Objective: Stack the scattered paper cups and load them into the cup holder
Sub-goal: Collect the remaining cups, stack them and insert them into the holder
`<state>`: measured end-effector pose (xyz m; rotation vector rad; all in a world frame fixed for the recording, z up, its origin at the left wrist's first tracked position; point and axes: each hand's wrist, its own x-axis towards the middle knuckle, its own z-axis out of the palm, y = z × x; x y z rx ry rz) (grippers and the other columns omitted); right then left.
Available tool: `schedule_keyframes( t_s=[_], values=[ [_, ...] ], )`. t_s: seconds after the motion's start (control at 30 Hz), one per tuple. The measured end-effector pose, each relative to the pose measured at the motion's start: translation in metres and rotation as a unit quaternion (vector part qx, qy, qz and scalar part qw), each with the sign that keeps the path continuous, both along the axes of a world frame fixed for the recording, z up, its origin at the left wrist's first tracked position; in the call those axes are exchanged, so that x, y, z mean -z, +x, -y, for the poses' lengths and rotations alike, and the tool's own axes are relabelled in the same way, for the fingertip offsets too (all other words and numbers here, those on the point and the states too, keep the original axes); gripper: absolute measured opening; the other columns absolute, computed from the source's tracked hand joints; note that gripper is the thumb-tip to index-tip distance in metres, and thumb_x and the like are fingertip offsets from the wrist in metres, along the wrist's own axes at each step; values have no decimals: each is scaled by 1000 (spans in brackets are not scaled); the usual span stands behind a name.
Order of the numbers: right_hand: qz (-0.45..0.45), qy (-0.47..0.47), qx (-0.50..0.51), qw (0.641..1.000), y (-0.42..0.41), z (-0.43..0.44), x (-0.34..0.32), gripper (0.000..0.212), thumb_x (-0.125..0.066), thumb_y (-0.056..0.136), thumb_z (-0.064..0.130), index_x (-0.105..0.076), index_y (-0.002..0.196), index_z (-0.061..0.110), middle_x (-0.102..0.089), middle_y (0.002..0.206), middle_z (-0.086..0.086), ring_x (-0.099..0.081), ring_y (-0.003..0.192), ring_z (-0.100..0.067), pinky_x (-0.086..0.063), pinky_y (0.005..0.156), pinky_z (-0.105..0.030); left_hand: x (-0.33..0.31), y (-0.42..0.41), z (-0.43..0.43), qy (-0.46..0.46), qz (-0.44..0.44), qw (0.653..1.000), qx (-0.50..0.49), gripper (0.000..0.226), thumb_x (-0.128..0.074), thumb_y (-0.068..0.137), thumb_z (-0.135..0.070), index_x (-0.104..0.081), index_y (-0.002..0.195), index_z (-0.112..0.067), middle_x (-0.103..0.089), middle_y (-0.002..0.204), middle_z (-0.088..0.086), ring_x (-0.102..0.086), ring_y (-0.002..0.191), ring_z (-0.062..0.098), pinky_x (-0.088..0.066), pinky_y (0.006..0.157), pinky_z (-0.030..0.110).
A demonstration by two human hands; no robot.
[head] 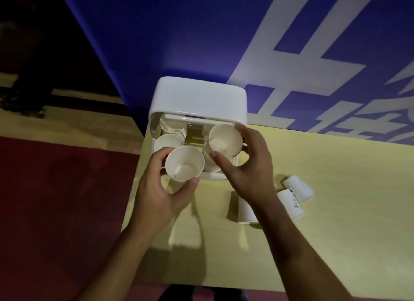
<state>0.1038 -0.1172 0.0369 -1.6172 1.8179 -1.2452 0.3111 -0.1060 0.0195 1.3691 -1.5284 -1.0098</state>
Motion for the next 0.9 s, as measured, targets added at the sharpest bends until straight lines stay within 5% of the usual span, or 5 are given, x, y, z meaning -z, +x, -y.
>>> schedule_keyframes(
  t_s=[0.2, 0.47, 0.6, 0.7, 0.9],
  values=[
    [-62, 64, -7, 996, 8, 9, 48, 73, -88, 78, 42, -57, 137, 12, -61, 132, 0, -57, 119, -14, -47, 97, -20, 3, 8, 5, 9, -22, 1000, 4, 67, -78, 75, -52, -52, 133, -29, -60, 126, -21, -61, 116, 14, -50, 88, 19],
    [-32, 109, 6, 993, 8, 8, 70, 76, -83, 81, 47, -53, 145, 18, -56, 145, 3, -49, 134, -13, -43, 112, -36, 10, 0, 18, 11, -32, 999, 7, 69, -82, 80, -38, -51, 140, -25, -58, 134, -19, -59, 122, 13, -50, 91, 19],
    [107, 89, 46, 989, 3, -3, 35, 50, -66, 99, 39, -52, 146, 35, -58, 142, 15, -55, 131, -3, -49, 107, -36, 0, -13, 30, 6, -35, 999, 3, 71, -85, 78, -39, -52, 139, -26, -59, 134, -14, -59, 122, 12, -49, 88, 14],
    [184, 61, 23, 981, 0, -2, 7, 37, -58, 104, 35, -57, 141, 38, -65, 136, 15, -58, 129, -3, -49, 107, -35, -8, -34, 43, 6, -22, 999, 38, 73, -88, 78, -40, -51, 139, -25, -59, 134, -11, -58, 123, 11, -52, 91, 17],
    [153, 73, 7, 985, -12, 9, 18, 35, -62, 103, 27, -61, 136, 36, -64, 132, 26, -58, 127, -1, -49, 108, -34, 8, -63, 61, -3, 17, 996, 90, 73, -90, 76, -43, -50, 135, -27, -63, 128, -10, -63, 117, 14, -58, 91, 39]
  ],
)
